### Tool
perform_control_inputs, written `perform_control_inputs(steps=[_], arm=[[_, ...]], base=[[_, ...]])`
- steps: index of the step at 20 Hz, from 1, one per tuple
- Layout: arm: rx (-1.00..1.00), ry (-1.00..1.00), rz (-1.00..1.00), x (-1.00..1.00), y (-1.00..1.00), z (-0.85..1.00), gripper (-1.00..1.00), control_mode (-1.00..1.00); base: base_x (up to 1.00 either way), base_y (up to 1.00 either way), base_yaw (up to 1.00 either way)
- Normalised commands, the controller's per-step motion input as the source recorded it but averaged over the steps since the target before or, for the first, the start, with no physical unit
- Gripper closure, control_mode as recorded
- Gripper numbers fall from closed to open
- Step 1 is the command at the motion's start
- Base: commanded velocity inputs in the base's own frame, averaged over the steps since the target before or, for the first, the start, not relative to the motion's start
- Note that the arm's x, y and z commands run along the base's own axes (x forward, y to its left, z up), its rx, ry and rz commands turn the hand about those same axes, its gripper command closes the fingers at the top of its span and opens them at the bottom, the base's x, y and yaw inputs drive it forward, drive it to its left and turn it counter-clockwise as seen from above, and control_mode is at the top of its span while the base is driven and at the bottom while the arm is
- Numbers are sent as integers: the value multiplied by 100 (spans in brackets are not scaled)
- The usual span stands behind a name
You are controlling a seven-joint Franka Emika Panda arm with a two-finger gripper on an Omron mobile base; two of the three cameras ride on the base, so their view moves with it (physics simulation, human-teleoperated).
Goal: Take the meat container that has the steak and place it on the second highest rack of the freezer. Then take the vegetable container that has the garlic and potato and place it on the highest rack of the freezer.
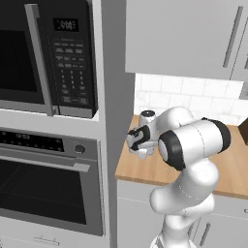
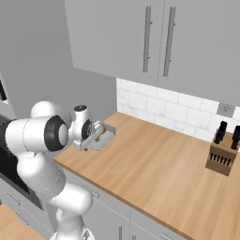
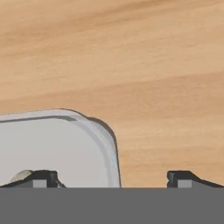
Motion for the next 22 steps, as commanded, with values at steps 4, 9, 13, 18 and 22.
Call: perform_control_inputs(steps=[4,9,13,18,22], arm=[[0,0,-3,21,0,-60,-100,-100],[0,0,-6,0,0,-71,100,-100],[1,0,-6,-9,-11,-17,100,-100],[3,0,-5,-10,-22,1,100,-100],[0,0,0,-25,-18,63,100,-100]], base=[[0,0,0],[0,0,0],[0,0,0],[0,0,0],[0,0,0]])
